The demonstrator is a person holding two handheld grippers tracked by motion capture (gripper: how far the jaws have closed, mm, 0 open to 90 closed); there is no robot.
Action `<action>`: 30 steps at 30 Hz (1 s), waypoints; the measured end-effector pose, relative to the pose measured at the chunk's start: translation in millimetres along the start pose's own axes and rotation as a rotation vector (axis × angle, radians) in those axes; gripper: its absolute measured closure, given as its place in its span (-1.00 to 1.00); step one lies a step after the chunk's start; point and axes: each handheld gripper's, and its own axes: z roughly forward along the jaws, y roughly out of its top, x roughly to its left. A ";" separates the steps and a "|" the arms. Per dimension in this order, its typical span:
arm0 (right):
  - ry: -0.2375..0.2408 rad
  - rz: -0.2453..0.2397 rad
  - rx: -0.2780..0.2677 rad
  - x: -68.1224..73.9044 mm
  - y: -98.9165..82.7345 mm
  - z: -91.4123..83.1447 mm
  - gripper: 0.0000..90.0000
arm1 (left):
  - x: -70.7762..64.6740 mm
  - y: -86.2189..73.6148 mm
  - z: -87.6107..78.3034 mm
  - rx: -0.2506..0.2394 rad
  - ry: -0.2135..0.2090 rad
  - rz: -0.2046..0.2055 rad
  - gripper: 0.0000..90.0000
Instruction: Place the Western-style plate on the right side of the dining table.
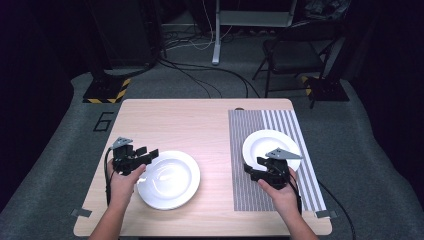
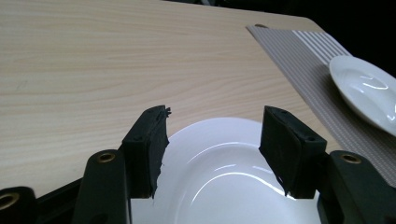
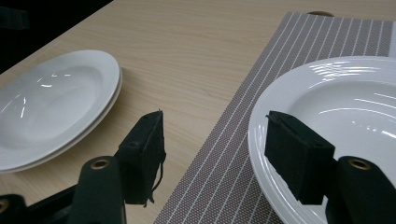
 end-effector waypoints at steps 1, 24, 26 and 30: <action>0.006 -0.005 0.002 0.7 -1.6 1.7 -0.18 | 3.0 -2.5 -1.2 0.002 0.003 -0.004 -0.10; 0.088 -0.198 0.093 30.2 -42.2 36.9 -0.19 | 55.2 -39.5 -9.0 -0.013 0.104 -0.041 -0.24; 0.081 -0.233 0.104 34.2 -45.0 39.0 -0.22 | 58.7 -39.7 -11.3 -0.021 0.116 -0.043 -0.25; 0.090 -0.242 0.115 35.6 -47.6 41.9 -0.25 | 70.1 -41.8 -13.3 -0.021 0.141 -0.070 -0.26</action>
